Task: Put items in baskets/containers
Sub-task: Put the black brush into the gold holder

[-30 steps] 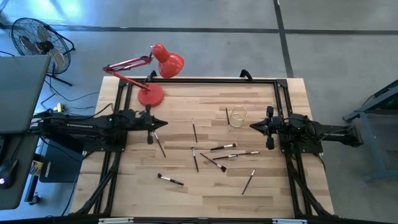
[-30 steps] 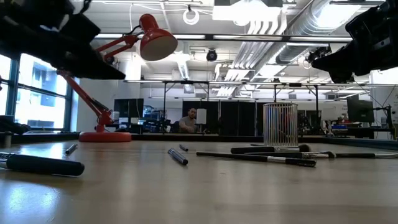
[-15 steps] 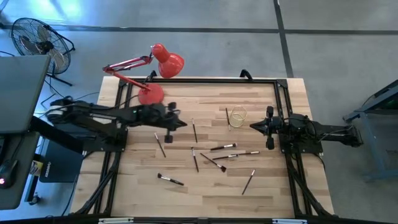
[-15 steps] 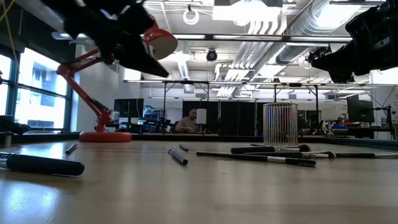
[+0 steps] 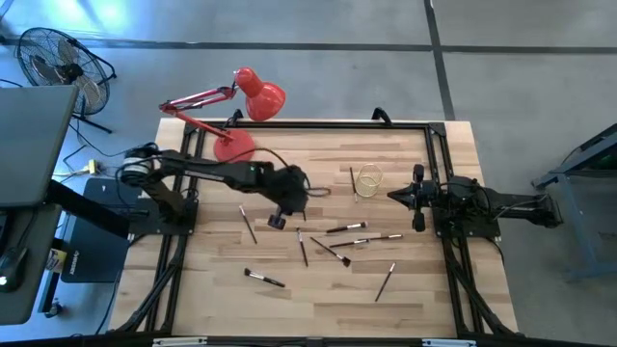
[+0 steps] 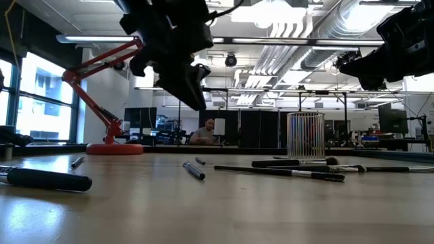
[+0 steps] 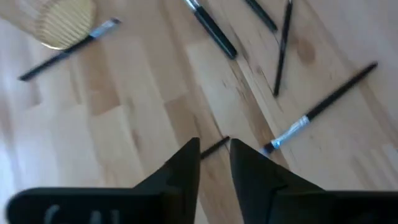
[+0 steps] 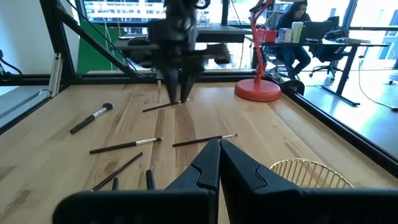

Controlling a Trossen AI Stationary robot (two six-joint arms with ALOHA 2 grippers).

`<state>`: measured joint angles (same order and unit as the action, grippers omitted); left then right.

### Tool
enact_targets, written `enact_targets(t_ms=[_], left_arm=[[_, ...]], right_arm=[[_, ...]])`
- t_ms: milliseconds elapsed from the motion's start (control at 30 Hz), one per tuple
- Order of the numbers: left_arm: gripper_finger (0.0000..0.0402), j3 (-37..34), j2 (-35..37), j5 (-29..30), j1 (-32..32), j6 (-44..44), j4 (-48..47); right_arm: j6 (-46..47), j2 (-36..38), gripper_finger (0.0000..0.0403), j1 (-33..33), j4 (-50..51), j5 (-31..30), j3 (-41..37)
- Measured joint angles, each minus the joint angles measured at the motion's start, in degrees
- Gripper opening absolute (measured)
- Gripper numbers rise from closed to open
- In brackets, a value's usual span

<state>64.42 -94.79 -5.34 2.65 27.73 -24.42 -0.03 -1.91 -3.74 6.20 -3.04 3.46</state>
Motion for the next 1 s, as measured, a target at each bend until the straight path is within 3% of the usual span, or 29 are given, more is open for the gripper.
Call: enact_targets(t_ms=[200, 567, 1000], left_arm=[[0.0118, 0.20, -4.72, 6.08, -5.35, 5.53, 0.41], [0.0120, 0.20, -7.67, 2.81, -6.82, 8.05, 0.41], [0.0120, 0.05, -10.68, 3.16, -6.77, 13.17, -0.36]], right_arm=[[0.00, 0.00, 0.0005, 0.01, 0.00, 0.01, 0.00], [0.01, 0.00, 0.0005, -0.01, -0.02, 0.01, 0.02], [0.02, -0.02, 0.0005, -0.01, -0.16, 0.01, 0.09]])
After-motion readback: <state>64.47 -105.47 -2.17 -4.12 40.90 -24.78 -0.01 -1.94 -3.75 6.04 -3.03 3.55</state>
